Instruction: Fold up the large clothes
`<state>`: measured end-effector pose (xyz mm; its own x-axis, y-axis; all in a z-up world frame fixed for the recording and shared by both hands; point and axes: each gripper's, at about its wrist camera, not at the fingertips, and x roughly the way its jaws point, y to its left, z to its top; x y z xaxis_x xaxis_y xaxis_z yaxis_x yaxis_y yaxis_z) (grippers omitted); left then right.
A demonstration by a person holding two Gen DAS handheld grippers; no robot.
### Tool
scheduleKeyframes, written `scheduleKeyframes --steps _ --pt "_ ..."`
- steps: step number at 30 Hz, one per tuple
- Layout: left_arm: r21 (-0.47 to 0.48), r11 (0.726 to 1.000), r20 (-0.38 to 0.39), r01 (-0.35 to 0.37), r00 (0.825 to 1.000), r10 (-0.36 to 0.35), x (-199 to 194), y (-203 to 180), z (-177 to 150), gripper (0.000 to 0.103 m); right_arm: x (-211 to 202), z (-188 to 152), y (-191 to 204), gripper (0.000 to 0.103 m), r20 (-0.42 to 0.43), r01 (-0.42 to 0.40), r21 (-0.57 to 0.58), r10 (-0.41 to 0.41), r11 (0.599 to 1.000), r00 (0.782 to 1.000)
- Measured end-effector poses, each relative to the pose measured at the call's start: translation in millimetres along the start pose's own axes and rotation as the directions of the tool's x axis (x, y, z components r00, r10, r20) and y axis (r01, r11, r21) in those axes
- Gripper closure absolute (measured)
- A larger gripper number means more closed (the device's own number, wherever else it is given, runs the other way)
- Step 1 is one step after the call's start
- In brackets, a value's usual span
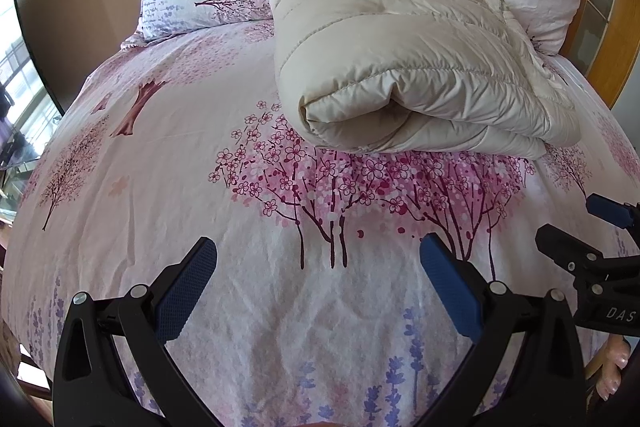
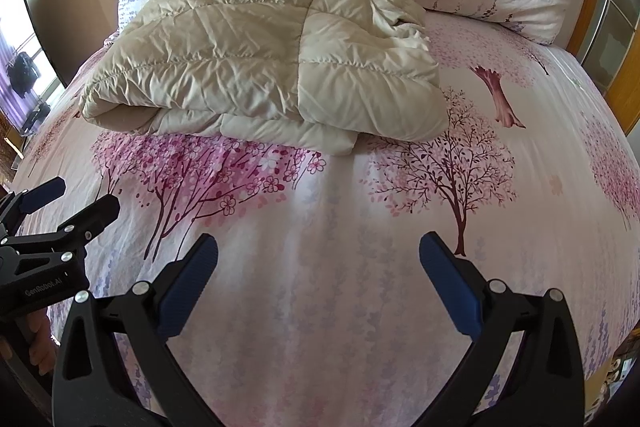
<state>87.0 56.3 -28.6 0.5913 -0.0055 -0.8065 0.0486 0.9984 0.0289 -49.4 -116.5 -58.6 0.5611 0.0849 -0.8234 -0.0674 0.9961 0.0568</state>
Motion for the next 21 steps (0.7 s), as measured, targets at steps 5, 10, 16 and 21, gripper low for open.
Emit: scheduleKeyframes --steps 5,10,16,21 --pt "0.001 1.000 -0.001 0.000 1.000 0.000 0.2 -0.6 0.0 0.001 0.3 -0.3 -0.1 0.002 -0.001 0.000 0.000 0.000 1.000 1.000" --pt "0.001 1.000 -0.001 -0.001 1.000 0.001 0.4 -0.7 -0.3 0.001 0.6 -0.5 -0.2 0.002 -0.001 0.000 0.001 0.000 1.000 1.000" --pt "0.001 1.000 0.000 -0.001 1.000 0.001 1.1 -1.2 -0.3 0.001 0.6 -0.2 1.2 0.002 -0.001 -0.001 -0.001 0.001 1.000 1.000" --pt "0.001 1.000 -0.001 -0.001 1.000 0.001 1.0 -1.4 -0.4 0.001 1.0 -0.4 0.6 0.002 -0.001 0.000 0.000 0.000 1.000 1.000"
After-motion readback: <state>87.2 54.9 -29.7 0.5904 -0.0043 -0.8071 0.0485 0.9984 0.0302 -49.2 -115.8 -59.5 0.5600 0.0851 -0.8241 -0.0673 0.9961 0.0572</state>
